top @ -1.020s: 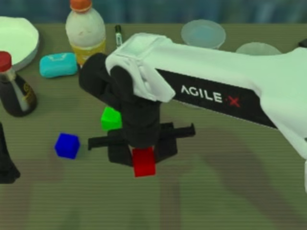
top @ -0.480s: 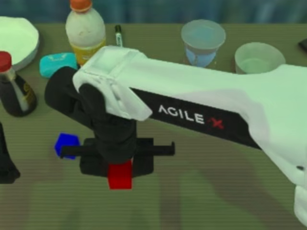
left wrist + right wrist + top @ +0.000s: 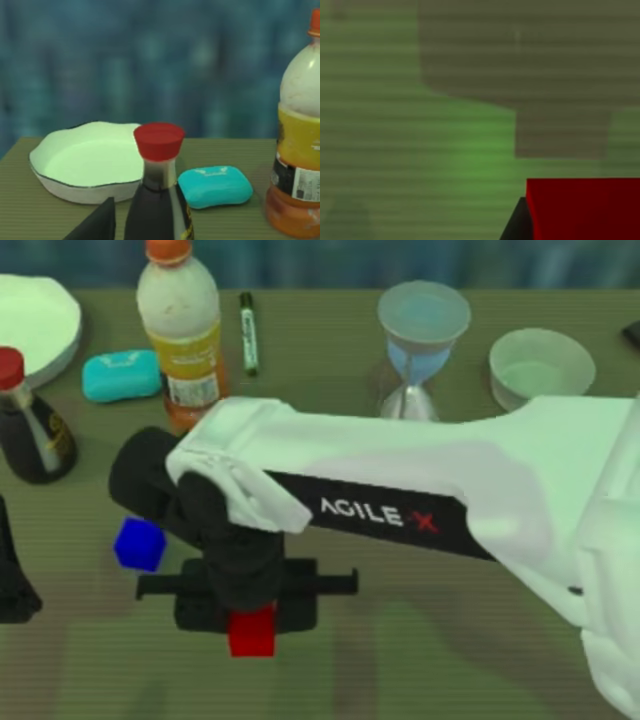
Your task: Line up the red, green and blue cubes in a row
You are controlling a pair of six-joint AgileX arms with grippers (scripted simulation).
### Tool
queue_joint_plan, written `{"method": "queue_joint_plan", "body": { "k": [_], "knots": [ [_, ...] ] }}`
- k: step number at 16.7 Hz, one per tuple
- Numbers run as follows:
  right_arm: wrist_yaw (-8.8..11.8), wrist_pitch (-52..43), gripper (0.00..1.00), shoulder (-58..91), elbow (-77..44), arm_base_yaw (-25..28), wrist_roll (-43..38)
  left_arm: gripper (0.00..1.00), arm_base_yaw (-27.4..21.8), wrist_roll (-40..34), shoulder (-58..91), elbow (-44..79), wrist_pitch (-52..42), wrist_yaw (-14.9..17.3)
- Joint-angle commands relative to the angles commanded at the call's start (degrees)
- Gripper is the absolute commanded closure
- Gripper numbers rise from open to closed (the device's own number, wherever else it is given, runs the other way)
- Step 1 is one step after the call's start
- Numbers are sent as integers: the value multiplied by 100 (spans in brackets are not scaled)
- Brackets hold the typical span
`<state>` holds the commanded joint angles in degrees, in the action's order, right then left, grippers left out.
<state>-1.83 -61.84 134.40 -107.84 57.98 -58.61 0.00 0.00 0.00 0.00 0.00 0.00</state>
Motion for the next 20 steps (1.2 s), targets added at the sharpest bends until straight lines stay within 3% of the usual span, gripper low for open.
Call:
{"method": "queue_joint_plan", "body": {
  "k": [6, 19, 20],
  "knots": [
    [-7, 334, 100, 99, 272, 23, -7, 0, 0, 0, 0, 0, 0, 0],
    [-7, 334, 2, 99, 272, 23, -7, 0, 0, 0, 0, 0, 0, 0],
    [-7, 334, 0, 99, 272, 23, -7, 0, 0, 0, 0, 0, 0, 0]
  ]
}}
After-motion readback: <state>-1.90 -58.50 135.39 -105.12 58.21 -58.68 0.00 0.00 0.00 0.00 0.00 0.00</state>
